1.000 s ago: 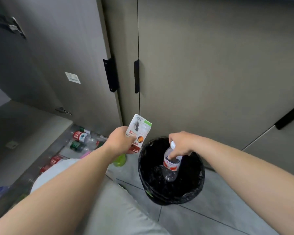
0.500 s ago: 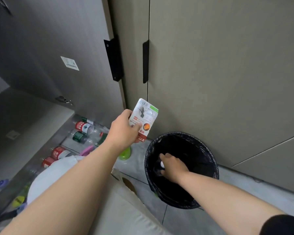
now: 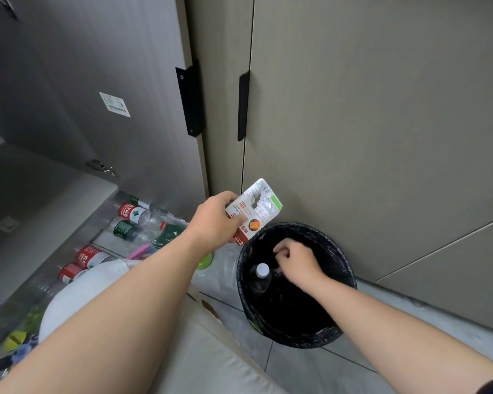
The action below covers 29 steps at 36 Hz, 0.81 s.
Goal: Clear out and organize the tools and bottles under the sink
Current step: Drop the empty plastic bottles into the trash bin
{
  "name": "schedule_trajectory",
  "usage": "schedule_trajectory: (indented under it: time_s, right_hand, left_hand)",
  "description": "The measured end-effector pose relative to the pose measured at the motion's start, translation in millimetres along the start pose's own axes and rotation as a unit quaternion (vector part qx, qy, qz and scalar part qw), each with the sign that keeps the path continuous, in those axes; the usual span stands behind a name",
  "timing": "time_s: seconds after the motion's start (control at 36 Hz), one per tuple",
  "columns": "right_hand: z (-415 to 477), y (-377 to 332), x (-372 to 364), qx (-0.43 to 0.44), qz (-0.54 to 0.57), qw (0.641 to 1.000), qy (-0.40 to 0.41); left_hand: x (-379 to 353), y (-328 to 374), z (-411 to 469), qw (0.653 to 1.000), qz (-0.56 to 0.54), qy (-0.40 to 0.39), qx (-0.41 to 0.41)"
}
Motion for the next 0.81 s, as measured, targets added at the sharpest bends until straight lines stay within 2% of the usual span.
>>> schedule_trajectory:
  time_s: [0.08,0.14,0.19,0.25,0.31,0.44,0.56,0.67,0.81]
  right_hand:
    - [4.9,-27.8,44.2,-0.044,0.210,0.976,0.039]
    - [3.1,-53.0,61.0,-0.025,0.284,0.958,-0.023]
    - [-3.9,-74.3,67.9,0.005,0.293,0.951,-0.099]
    - [-8.6,-86.1,72.4,0.041,0.266,0.955,-0.123]
    - [-10.1,-90.3,79.8,0.073,0.238,0.964,-0.096]
    - [-7.2,-68.8,89.3,0.050,0.197,0.976,-0.073]
    - [5.5,-38.8,95.7,0.073,0.028,0.996,-0.036]
    - [7.3,-3.0,69.9,0.077,-0.179,0.978,-0.074]
    - [-6.5,37.5,19.8,0.051,-0.263,0.957,-0.113]
  left_hand:
    - [-3.4,1.4,-4.6,1.000,-0.004,-0.019,-0.005]
    - [-6.9,3.4,-8.8,0.999,0.004,-0.038,-0.016]
    - [-10.4,5.2,-13.1,0.998,0.012,-0.055,-0.027]
    - [-13.0,6.9,-16.9,0.997,0.021,-0.065,-0.039]
    - [-14.2,8.5,-20.1,0.996,0.033,-0.066,-0.053]
    - [-16.0,6.7,-24.8,0.995,0.041,-0.070,-0.063]
    - [-10.5,1.6,-22.1,0.996,0.054,-0.039,-0.055]
    - [-10.3,-1.0,-24.3,0.996,0.069,-0.042,-0.047]
    - [-12.5,-4.4,-26.8,0.993,0.089,-0.062,-0.049]
Point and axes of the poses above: each hand's wrist, its own z-axis towards the middle knuckle, its own x-axis out of the back of the hand, y = z × x, the point moved 8 cm from there along z, towards the middle knuckle, and after that the axes turned 15 degrees about y, right-handed, at the moved point
